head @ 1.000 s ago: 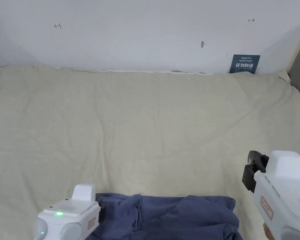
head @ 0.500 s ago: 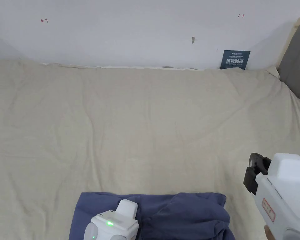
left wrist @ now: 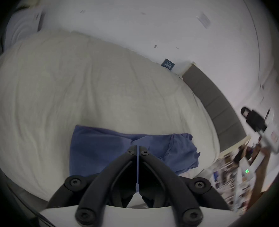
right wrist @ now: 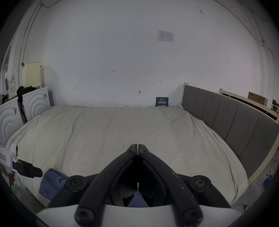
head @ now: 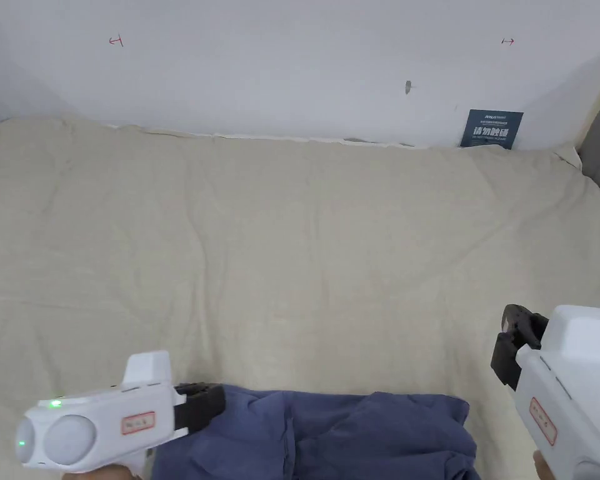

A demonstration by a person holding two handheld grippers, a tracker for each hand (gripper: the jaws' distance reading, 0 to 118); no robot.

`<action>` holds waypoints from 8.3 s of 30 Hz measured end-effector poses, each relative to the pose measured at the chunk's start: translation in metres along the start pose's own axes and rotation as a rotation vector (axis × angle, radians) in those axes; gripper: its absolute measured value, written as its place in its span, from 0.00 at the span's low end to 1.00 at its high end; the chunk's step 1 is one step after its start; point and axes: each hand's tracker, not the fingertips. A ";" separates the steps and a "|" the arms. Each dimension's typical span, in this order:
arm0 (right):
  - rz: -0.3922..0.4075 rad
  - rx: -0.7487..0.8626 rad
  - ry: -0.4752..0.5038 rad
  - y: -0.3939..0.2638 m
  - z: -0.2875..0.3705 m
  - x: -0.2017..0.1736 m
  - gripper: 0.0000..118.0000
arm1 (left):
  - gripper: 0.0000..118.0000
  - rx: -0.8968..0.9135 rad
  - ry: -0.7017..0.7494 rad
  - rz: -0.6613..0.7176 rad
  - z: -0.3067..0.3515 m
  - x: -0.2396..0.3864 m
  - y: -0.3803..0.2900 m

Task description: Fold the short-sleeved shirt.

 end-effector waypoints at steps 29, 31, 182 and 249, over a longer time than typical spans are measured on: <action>0.005 -0.056 0.008 -0.004 -0.009 -0.006 0.01 | 0.10 -0.095 0.091 -0.030 -0.043 -0.050 -0.016; 0.007 -0.052 0.006 -0.001 -0.009 -0.006 0.01 | 0.09 -0.072 0.094 -0.019 -0.023 -0.052 -0.009; 0.053 -0.391 0.137 -0.196 -0.104 -0.138 0.01 | 0.93 0.071 0.147 -0.009 -0.006 0.008 0.027; 0.027 0.003 0.196 0.000 -0.080 -0.163 0.02 | 0.93 0.238 0.725 -0.048 0.122 -0.180 0.185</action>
